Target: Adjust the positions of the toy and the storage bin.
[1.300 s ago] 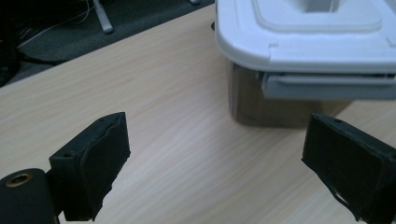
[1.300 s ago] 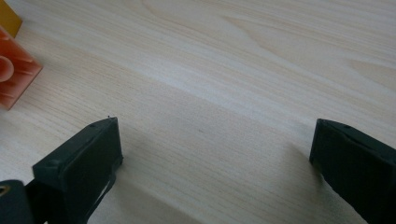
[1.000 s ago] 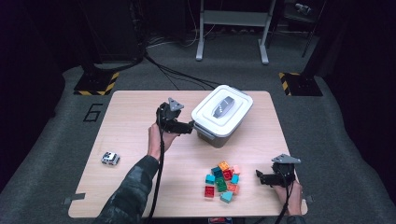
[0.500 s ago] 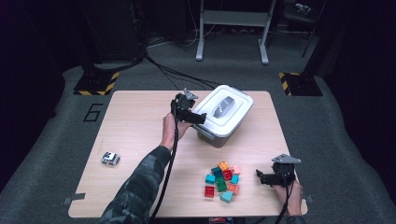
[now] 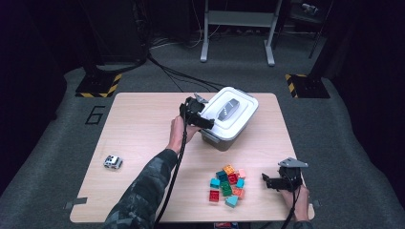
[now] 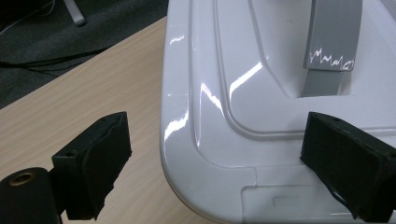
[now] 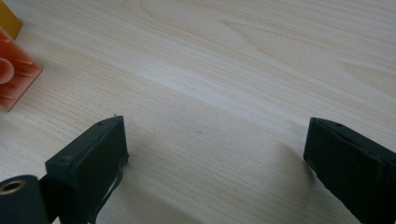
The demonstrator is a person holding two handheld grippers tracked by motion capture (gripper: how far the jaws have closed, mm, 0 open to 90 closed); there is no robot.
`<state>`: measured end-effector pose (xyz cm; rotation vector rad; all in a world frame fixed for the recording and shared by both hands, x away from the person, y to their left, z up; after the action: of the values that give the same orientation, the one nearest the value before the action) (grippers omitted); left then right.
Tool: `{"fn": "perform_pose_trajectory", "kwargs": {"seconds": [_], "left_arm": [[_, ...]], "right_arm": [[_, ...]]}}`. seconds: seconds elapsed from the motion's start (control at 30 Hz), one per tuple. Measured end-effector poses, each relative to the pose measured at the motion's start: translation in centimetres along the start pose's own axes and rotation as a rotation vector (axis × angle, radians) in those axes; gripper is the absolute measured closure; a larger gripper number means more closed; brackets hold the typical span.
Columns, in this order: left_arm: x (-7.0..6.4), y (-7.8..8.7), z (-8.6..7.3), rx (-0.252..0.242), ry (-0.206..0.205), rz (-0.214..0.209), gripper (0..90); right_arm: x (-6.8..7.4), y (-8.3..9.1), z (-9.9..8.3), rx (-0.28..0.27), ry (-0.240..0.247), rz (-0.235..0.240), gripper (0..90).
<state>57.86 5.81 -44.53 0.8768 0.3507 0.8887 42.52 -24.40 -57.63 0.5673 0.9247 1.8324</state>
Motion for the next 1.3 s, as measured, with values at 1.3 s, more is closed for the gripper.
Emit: {"fn": "perform_pose_trajectory", "kwargs": {"seconds": [1.3], "left_arm": [[-2.1, 3.3, 0.9, -0.074, -0.083, -0.021, 17.0]], "right_arm": [[0.0, 0.0, 0.0, 0.001, 0.0, 0.003, 5.8]]}}
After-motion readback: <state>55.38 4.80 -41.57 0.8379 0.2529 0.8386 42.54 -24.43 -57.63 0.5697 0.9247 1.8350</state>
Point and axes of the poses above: each handheld gripper's, and its own axes: y roughly backward along the jaws, z roughly out of its top, x roughly to its left, the point moved 7 cm from there along -y, roughly forward along the jaws, and after that the axes turned 10 degrees about x, right-handed, at the moved point
